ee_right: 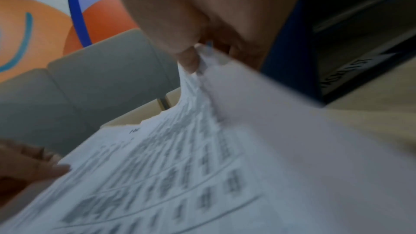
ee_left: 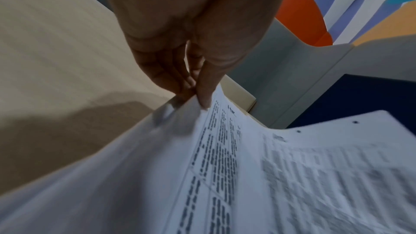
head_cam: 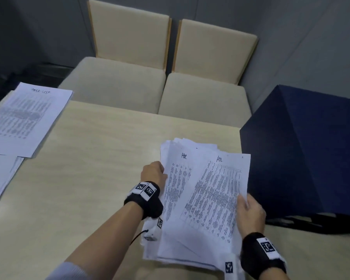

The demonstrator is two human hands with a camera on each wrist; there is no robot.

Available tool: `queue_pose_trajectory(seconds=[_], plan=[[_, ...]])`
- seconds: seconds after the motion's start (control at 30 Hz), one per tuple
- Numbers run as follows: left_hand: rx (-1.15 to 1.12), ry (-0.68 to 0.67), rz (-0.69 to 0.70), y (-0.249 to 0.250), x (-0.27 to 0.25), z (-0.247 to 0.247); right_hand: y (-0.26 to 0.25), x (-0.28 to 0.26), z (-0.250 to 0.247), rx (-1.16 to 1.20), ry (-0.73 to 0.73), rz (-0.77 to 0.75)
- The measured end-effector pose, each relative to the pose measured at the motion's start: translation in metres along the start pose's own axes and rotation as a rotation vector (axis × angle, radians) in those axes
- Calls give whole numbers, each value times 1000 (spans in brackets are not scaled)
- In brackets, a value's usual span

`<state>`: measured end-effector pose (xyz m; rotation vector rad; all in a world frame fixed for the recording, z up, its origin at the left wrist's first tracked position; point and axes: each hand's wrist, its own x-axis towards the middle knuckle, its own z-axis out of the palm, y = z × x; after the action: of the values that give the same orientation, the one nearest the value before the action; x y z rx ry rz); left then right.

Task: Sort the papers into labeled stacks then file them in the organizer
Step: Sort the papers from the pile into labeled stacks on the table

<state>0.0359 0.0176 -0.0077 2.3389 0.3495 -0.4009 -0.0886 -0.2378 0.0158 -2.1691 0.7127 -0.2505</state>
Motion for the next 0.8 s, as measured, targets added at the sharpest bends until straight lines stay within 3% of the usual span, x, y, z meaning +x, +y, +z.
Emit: queue_pose_trajectory(seconds=[0.07, 0.17, 0.23, 0.27, 0.33, 0.4, 0.47, 0.53, 0.6, 0.67, 0.8], plan=[[87, 8, 46, -2, 3, -6, 7, -3, -9, 92, 37, 49], [308, 82, 184, 2, 2, -20, 11, 0, -15, 365, -28, 212], [279, 154, 321, 7, 0, -26, 8, 2, -18, 594, -109, 332], [156, 148, 369, 9, -3, -28, 5, 4, -19, 691, -162, 372], [-221, 23, 374, 12, -8, -30, 1, 9, -20, 792, -235, 393], [-596, -225, 308, 14, -19, -33, -1, 13, -15, 802, -260, 340], [-728, -411, 246, 11, -25, -33, 2, 17, -9, 784, -266, 303], [-610, -368, 190, 3, -21, -26, 7, 21, -4, 751, -270, 300], [-286, -136, 139, -6, -12, -17, 6, 23, 0, 750, -256, 317], [32, -32, 66, -10, -11, -9, 2, 21, 4, 741, -236, 341], [70, 13, 13, -9, -13, 2, 1, 17, 3, 721, -204, 375]])
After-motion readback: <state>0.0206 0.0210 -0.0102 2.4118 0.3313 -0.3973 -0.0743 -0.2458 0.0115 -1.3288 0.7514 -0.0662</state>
